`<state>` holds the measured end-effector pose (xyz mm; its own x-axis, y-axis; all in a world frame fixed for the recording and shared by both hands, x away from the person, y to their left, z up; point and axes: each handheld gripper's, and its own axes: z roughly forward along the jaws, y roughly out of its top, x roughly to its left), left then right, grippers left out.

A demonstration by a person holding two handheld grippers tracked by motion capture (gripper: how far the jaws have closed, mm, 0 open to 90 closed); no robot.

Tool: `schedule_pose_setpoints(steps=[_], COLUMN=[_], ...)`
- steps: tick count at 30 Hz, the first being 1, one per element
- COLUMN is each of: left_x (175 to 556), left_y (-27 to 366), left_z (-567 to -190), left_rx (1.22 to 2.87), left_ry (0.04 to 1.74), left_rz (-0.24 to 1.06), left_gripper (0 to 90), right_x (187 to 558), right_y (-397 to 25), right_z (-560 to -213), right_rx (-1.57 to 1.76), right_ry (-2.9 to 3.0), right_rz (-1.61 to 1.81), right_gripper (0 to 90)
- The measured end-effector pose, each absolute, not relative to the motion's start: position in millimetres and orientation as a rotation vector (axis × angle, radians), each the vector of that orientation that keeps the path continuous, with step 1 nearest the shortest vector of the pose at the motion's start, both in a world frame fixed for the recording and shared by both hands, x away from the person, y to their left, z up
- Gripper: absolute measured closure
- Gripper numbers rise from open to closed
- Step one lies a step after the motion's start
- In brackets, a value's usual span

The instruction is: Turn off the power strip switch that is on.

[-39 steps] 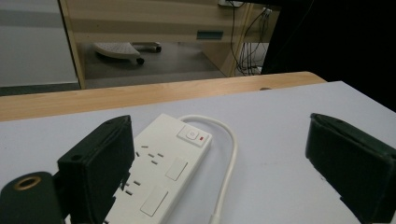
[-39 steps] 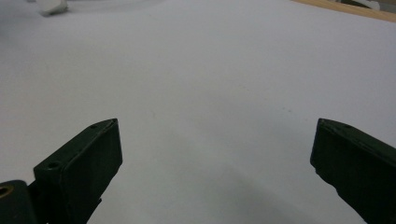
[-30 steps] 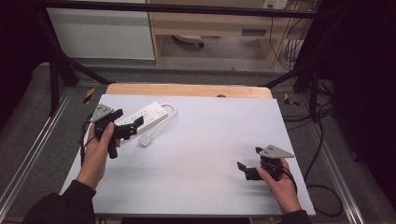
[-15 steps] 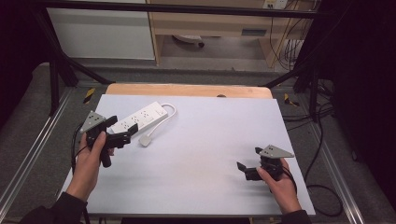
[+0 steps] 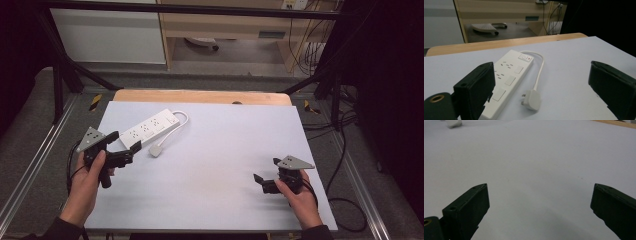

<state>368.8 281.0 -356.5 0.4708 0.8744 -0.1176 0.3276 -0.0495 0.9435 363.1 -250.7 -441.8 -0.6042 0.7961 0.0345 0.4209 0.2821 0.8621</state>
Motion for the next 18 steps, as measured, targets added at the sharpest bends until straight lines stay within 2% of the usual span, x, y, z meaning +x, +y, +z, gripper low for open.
schedule_pose_setpoints(steps=[18], left_x=[337], left_y=[298], left_z=[-377], left_rx=[1.610], left_ry=[1.088], left_rz=[0.606], left_gripper=[6.7], right_x=[363], right_y=[-250], right_z=[-442], right_rx=[1.097], right_ry=[2.152], right_rz=[1.267], right_gripper=[2.5])
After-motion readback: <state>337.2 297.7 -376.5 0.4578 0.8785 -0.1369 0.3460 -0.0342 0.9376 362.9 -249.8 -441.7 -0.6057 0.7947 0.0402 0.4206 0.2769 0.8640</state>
